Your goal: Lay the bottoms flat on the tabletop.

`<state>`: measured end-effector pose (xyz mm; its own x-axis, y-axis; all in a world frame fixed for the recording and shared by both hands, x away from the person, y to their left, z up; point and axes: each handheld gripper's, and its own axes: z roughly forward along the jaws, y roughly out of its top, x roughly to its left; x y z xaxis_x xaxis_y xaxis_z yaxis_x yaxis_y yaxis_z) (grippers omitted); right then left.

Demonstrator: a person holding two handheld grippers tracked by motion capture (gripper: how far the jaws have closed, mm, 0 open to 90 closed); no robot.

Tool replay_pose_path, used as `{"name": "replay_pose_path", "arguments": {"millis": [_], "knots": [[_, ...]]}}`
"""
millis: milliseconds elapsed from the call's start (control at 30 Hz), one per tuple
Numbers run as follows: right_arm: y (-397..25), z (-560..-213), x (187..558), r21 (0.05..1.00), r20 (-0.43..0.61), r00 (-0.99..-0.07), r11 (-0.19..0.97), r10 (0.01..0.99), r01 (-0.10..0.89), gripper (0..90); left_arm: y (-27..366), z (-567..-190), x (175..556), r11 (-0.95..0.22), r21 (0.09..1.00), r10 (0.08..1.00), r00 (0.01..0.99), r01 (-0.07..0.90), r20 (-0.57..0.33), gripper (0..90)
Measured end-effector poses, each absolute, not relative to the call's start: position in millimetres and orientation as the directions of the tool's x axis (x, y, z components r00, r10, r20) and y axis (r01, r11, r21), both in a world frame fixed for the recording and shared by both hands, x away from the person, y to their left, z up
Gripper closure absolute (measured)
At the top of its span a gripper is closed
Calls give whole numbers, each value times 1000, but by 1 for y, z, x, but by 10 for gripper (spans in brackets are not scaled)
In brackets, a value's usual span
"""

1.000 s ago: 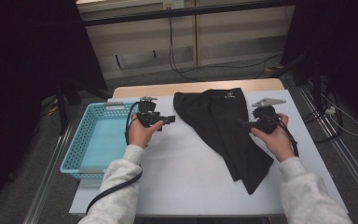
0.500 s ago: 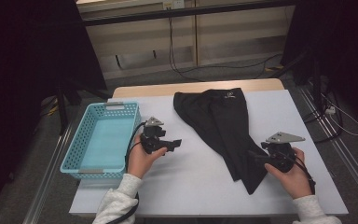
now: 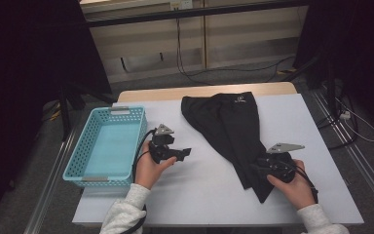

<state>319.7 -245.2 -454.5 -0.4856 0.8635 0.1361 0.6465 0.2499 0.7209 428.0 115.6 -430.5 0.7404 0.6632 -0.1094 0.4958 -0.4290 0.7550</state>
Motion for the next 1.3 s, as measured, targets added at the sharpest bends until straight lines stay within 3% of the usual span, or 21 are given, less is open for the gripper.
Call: {"name": "replay_pose_path", "arguments": {"millis": [133,233,500,767,1300], "knots": [[-242,-456,319,712,150,-491,251,858,656,822,115,-431,429,-405,763,665,735,505,-133,175],[-245,-456,320,710,168,-500,247,850,659,896,114,-430,430,-398,770,667,734,499,-132,177],[-270,-435,314,765,184,-469,174,864,620,900,114,-427,432,-393,761,644,745,517,-174,209],[-305,-425,313,805,206,-372,60,905,591,900,110,-427,431,-398,767,638,753,504,-164,196],[-350,-433,334,788,46,-200,87,979,609,900,109,-430,430,-408,757,635,754,511,-167,184]]}}
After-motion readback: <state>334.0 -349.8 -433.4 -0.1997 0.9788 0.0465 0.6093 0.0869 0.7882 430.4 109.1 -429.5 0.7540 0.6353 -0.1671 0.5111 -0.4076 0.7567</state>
